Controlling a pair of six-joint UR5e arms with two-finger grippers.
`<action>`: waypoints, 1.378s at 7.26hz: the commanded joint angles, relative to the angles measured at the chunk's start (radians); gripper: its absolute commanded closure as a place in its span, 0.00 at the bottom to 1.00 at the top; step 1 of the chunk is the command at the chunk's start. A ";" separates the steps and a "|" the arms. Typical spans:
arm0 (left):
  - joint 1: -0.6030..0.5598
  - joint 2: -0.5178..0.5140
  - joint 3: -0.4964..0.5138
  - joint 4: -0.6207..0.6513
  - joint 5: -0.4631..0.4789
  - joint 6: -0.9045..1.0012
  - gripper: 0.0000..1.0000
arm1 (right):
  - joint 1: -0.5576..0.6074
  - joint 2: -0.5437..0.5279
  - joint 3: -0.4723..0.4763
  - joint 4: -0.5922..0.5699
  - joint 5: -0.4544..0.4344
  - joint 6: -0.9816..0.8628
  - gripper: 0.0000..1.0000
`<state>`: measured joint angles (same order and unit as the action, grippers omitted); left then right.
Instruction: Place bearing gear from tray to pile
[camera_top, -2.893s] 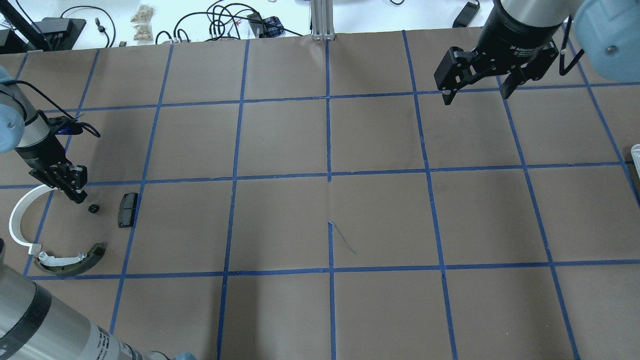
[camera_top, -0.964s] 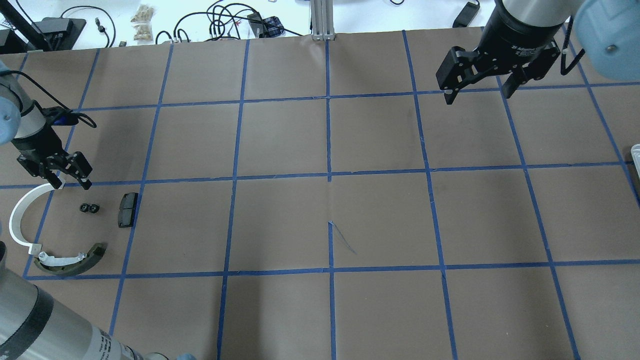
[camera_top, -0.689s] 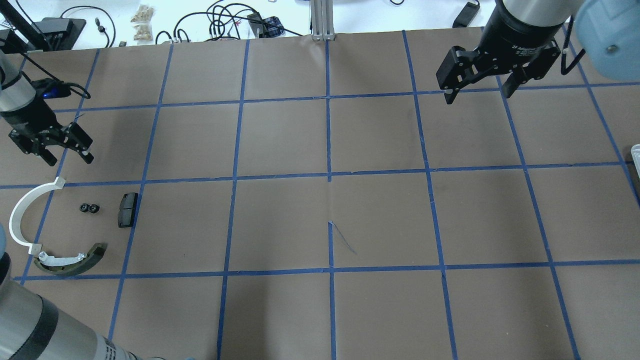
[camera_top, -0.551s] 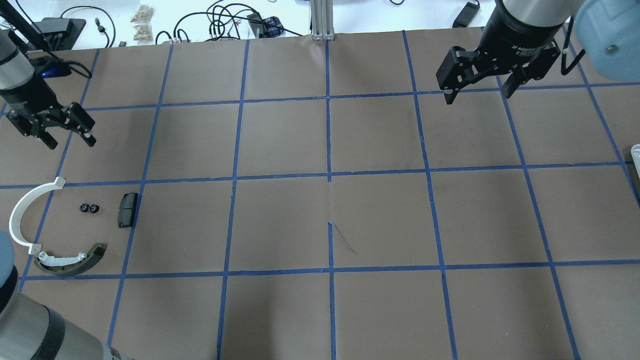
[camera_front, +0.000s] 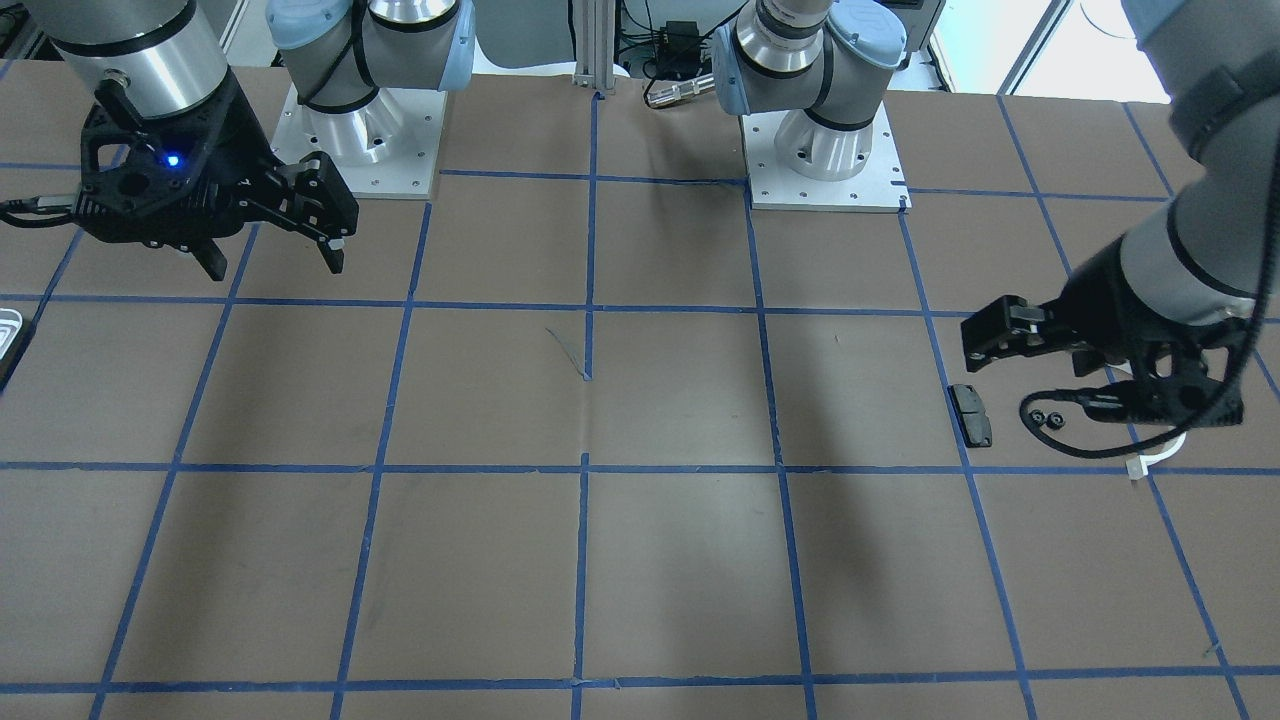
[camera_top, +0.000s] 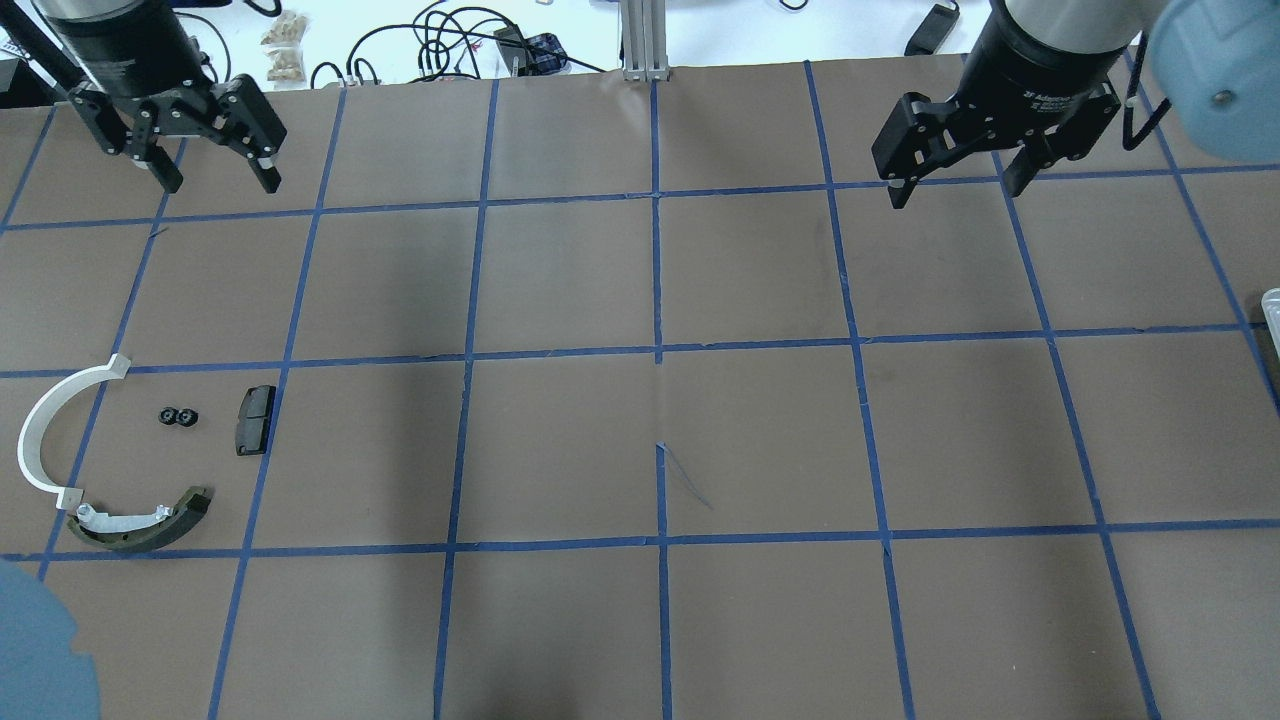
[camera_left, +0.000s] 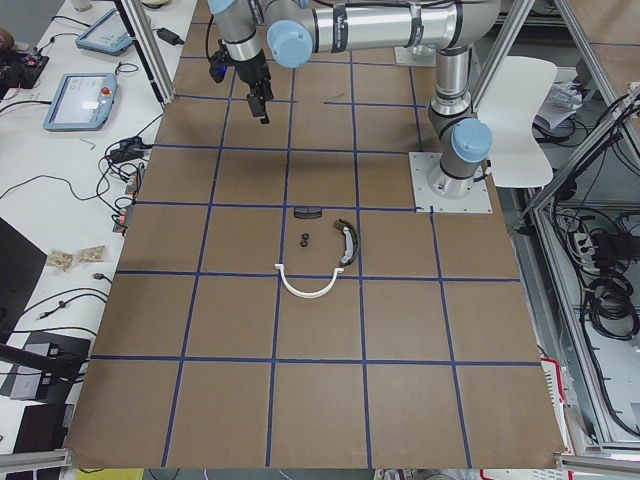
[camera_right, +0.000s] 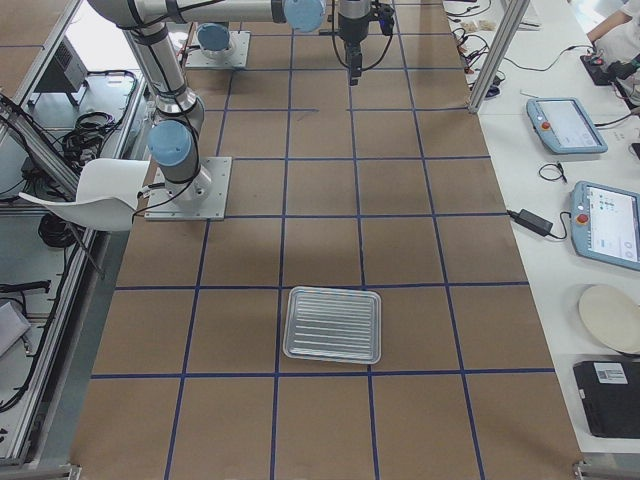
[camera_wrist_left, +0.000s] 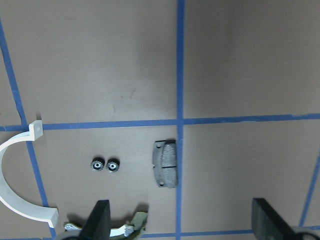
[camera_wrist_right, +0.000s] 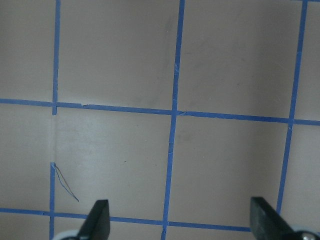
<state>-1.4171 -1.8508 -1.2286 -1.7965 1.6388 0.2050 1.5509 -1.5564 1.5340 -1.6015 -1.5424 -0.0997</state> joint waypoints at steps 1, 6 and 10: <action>-0.136 0.062 -0.026 -0.014 -0.002 -0.080 0.00 | -0.002 -0.001 0.000 0.000 -0.001 0.000 0.00; -0.178 0.211 -0.291 0.150 -0.007 -0.105 0.00 | -0.003 -0.001 0.000 0.000 -0.001 0.000 0.00; -0.180 0.350 -0.432 0.195 -0.043 -0.104 0.00 | -0.003 -0.001 0.000 -0.002 -0.001 0.000 0.00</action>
<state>-1.5960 -1.5346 -1.6151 -1.6312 1.6225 0.0990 1.5478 -1.5564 1.5340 -1.6028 -1.5432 -0.0997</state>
